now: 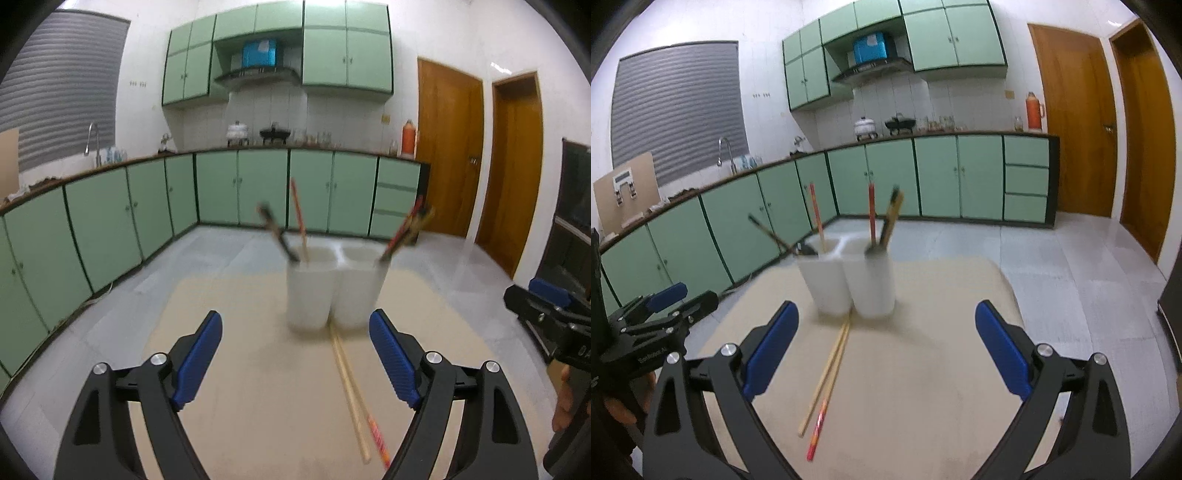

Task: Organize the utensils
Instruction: 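Lower both tools to the last chopsticks and grasp the red-patterned one with the right tool, then grasp the plain wooden chopstick with the left tool while the right tool holds its chopstick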

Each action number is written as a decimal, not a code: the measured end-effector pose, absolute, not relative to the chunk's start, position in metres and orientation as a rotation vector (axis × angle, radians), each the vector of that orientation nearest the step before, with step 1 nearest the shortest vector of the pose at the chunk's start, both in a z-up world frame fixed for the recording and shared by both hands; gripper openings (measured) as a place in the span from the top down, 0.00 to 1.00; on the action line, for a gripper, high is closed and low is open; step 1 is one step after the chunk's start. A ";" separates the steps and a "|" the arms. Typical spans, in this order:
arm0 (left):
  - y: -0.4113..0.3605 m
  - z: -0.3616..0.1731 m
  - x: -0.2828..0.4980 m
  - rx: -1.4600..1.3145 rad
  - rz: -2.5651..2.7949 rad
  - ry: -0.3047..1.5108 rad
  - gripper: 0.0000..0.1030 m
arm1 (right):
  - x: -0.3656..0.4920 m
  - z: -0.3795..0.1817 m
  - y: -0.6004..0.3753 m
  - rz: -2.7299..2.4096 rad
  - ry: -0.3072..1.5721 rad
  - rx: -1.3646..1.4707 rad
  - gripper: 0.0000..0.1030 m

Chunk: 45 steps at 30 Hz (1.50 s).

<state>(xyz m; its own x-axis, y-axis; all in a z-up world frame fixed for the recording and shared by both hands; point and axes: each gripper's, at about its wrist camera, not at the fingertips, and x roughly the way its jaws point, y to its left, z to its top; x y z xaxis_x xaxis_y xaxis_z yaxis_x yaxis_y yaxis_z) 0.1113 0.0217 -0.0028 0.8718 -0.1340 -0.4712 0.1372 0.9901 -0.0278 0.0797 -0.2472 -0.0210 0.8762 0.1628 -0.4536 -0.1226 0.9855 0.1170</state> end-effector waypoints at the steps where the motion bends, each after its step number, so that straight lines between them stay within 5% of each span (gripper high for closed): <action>1: 0.023 -0.012 0.109 0.007 -0.137 0.517 0.22 | 0.076 -0.027 -0.245 0.147 0.489 0.088 0.09; 11: 0.032 -0.066 0.091 0.013 -0.108 0.620 0.25 | 0.055 -0.088 -0.208 0.177 0.586 0.050 0.10; 19: 0.038 -0.084 0.088 0.035 -0.101 0.670 0.33 | 0.062 -0.119 -0.181 0.263 0.723 0.056 0.36; 37: 0.036 -0.092 0.092 0.041 -0.120 0.697 0.35 | 0.078 -0.146 -0.164 0.311 0.901 0.020 0.93; 45: 0.024 -0.093 0.093 0.044 -0.146 0.706 0.35 | 0.075 -0.144 -0.174 0.296 0.904 0.034 0.94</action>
<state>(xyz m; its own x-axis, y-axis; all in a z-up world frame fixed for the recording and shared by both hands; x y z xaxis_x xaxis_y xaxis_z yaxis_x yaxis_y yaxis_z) 0.0930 0.0243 -0.0926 0.7514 -0.1189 -0.6491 0.1488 0.9888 -0.0089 0.0753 -0.1736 -0.1435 0.5808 0.2674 -0.7689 -0.2392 0.9589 0.1528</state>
